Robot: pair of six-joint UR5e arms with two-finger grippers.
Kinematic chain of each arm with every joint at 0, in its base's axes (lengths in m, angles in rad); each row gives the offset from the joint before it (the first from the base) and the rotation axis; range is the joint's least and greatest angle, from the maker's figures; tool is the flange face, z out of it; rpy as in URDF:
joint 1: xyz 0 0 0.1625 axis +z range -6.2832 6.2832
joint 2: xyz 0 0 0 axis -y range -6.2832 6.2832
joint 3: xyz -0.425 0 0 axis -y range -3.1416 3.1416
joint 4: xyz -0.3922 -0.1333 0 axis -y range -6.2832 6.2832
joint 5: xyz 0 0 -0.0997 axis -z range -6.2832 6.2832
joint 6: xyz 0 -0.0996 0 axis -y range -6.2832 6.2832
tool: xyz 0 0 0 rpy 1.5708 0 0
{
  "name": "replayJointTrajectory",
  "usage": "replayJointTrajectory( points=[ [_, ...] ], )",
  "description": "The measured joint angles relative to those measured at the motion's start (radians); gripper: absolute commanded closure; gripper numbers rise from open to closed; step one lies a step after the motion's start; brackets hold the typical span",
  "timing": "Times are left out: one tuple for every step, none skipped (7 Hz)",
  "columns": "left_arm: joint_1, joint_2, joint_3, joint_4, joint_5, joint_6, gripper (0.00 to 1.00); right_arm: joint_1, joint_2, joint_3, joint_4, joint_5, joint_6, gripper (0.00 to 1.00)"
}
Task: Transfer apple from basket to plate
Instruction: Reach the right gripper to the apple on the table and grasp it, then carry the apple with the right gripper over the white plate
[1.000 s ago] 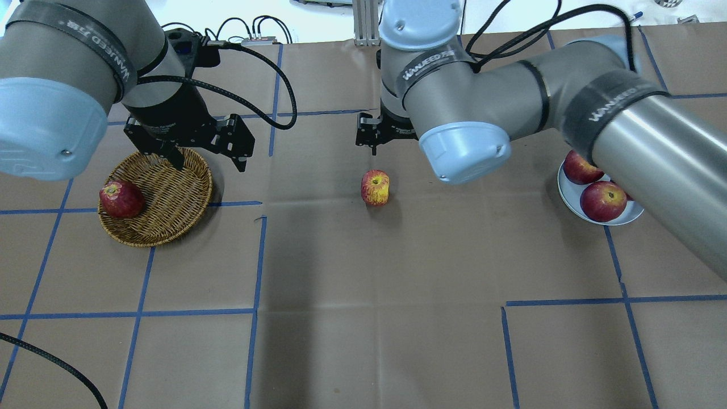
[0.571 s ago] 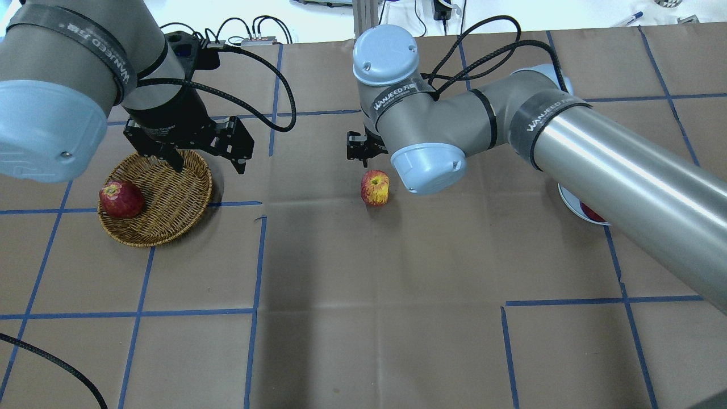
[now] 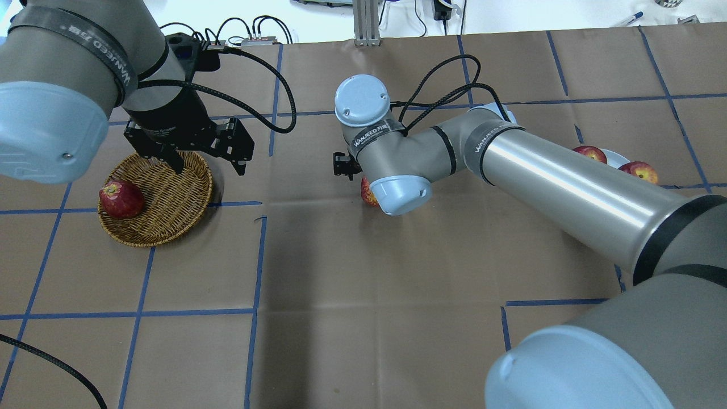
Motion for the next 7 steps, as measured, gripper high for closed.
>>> replayJointTrajectory(
  points=[
    [0.000, 0.000, -0.001, 0.000, 0.000, 0.000, 0.01, 0.003, 0.008, 0.012, -0.005, 0.000, -0.001, 0.45],
    [0.000, 0.000, -0.001, -0.001, 0.000, 0.000, 0.01, 0.003, 0.009, 0.027, -0.007, 0.001, -0.003, 0.62],
    [0.000, 0.000, -0.001, -0.001, 0.000, 0.000, 0.01, 0.001, 0.006, 0.034, -0.007, 0.001, -0.007, 0.68],
    [0.000, 0.000, -0.001, -0.001, 0.000, 0.000, 0.01, -0.002, 0.001, 0.035, -0.008, 0.000, -0.008, 0.68],
    [0.000, 0.000, -0.001, -0.001, 0.000, 0.000, 0.01, -0.006, -0.009, 0.030, -0.006, 0.001, -0.009, 0.68],
    [0.000, 0.000, -0.001, -0.002, 0.000, 0.000, 0.01, -0.014, -0.039, 0.021, 0.014, 0.001, -0.011, 0.68],
    [0.000, 0.000, -0.001, -0.002, 0.000, 0.000, 0.01, -0.034, -0.095, 0.016, 0.068, 0.003, -0.019, 0.68]
  ],
)
